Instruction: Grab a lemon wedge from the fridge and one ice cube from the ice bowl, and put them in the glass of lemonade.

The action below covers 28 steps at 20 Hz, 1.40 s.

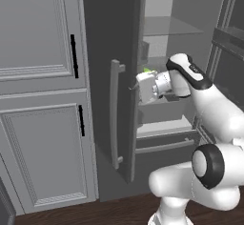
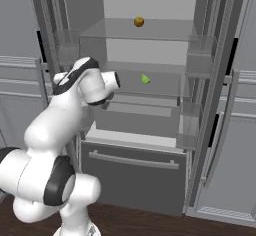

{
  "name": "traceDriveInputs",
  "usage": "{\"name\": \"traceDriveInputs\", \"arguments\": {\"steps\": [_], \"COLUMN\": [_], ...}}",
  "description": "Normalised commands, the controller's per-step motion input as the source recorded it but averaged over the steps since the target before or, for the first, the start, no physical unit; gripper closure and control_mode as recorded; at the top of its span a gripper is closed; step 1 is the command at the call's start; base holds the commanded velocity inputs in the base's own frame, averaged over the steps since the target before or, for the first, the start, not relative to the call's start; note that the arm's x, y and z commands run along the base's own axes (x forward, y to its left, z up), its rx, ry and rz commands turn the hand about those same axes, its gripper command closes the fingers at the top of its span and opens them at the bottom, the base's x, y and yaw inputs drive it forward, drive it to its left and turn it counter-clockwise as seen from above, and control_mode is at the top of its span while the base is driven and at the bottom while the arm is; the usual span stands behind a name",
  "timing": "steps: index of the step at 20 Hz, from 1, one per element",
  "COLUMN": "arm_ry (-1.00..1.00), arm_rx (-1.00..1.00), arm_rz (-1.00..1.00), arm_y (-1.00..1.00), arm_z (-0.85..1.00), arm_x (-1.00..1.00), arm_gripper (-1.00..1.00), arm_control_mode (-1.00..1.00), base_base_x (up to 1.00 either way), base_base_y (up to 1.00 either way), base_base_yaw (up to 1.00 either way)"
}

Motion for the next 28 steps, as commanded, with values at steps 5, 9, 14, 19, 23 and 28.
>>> {"name": "traceDriveInputs", "arguments": {"steps": [5,9,14,19,23,28], "arm_ry": [-0.05,-0.09,-0.12,-0.13,-0.01,-0.09], "arm_rx": [0.0,0.0,0.0,0.0,0.0,0.06], "arm_rz": [0.09,0.05,0.01,0.0,0.0,0.0], "arm_y": [0.99,0.95,1.0,0.81,0.01,-0.45], "arm_z": [0.01,0.04,0.11,0.07,0.25,0.26], "arm_x": [-0.3,-0.09,-0.03,0.0,-0.17,-0.52], "arm_gripper": [-1.0,-1.0,-1.0,-1.0,-1.0,-1.0], "arm_control_mode": [-1.0,-1.0,-1.0,-1.0,-1.0,-1.0], "base_base_x": [0.0,0.0,0.0,0.0,0.0,0.0], "base_base_y": [0.0,0.0,0.0,0.0,0.0,0.0], "base_base_yaw": [0.0,0.0,0.0,0.0,0.0,0.0]}}
